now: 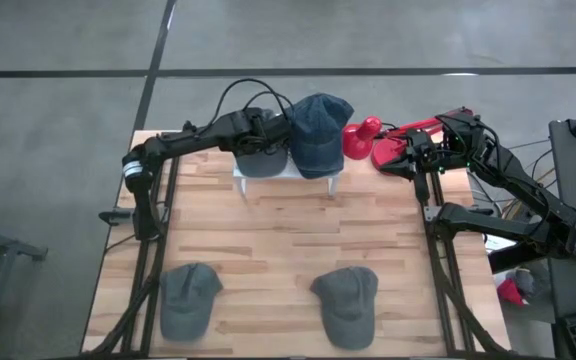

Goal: Pick & Place hat
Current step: Put the top gray cap on the shelf, then stack the left gray cap on the gray cap on the shelf

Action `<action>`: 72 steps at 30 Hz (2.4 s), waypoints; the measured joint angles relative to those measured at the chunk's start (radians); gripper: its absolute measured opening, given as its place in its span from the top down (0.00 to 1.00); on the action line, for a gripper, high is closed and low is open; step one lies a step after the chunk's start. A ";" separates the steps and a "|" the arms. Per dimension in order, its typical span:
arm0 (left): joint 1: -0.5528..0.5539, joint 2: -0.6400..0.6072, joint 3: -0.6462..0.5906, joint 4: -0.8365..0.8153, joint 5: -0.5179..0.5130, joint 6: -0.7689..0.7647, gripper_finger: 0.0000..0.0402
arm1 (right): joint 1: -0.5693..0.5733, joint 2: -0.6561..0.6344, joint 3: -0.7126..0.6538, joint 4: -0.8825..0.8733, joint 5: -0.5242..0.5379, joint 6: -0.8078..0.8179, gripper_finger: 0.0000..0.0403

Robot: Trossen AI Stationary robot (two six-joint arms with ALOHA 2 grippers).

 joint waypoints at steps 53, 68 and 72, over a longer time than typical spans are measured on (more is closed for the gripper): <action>-0.632 -0.187 -0.110 -0.351 0.433 -0.638 0.61 | 0.000 0.000 0.000 0.000 0.000 -0.001 0.98; -0.952 -0.185 -0.411 -0.184 0.737 -1.102 0.61 | 0.000 0.000 0.000 0.000 0.000 -0.007 0.98; -0.965 -0.185 -0.464 -0.138 0.738 -1.106 0.61 | 0.000 0.000 0.000 -0.005 0.000 -0.025 0.98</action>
